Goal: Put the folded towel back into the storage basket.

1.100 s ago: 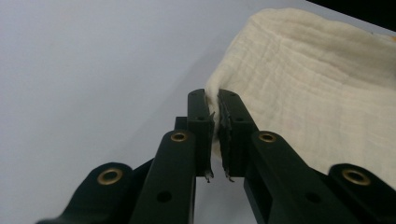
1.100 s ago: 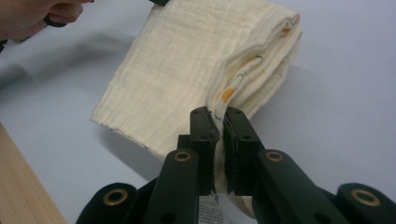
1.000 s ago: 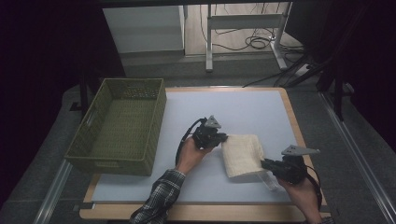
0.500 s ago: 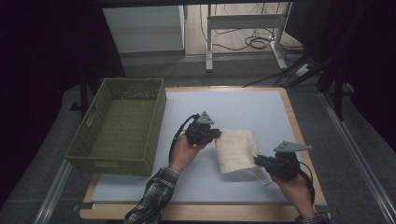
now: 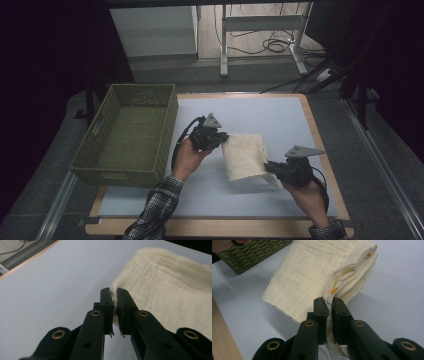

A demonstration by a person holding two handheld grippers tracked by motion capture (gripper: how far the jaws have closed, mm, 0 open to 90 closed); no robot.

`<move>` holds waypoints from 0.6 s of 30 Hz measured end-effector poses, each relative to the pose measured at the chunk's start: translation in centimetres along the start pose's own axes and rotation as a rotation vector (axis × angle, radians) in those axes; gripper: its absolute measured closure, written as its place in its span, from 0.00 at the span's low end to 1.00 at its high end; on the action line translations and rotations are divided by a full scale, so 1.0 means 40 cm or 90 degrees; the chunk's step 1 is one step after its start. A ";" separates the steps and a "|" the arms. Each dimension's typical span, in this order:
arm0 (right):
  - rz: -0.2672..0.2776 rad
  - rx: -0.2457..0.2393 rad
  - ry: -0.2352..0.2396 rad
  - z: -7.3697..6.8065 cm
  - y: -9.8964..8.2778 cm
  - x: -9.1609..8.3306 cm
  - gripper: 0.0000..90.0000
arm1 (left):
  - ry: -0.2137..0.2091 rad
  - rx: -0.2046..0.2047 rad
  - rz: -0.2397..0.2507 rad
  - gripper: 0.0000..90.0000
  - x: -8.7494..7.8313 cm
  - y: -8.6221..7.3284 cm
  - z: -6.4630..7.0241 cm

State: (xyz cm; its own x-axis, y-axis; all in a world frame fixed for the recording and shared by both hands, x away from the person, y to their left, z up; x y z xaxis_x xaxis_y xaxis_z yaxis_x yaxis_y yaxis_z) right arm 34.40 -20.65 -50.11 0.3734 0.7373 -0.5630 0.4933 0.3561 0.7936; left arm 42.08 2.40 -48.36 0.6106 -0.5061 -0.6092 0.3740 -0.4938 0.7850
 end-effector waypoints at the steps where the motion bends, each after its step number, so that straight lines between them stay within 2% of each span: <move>1: 0.000 0.000 0.001 -0.003 0.006 0.004 0.92 | 0.004 0.001 0.000 0.93 -0.005 0.001 -0.004; 12: -0.005 -0.025 0.014 -0.032 0.064 0.050 0.92 | 0.046 0.018 -0.013 0.93 -0.062 0.010 -0.056; 18: -0.004 -0.033 0.023 -0.047 0.096 0.074 0.92 | 0.069 0.018 -0.016 0.93 -0.092 0.011 -0.085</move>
State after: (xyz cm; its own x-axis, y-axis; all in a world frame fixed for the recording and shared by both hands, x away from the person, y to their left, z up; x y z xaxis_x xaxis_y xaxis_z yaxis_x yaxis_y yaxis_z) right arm 35.93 -16.01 -48.29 0.3407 0.7550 -0.5603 0.4534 0.3901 0.8014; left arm 42.39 6.46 -45.40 0.6737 -0.4141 -0.6121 0.3714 -0.5263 0.7649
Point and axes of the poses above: each handheld gripper's, and its own axes: x roughly forward along the jaws, y roughly out of its top, z roughly to its right, the point moved 6 cm from there along x, roughly forward along the jaws, and after that the axes turned 10 degrees about y, right-handed, at the moved point
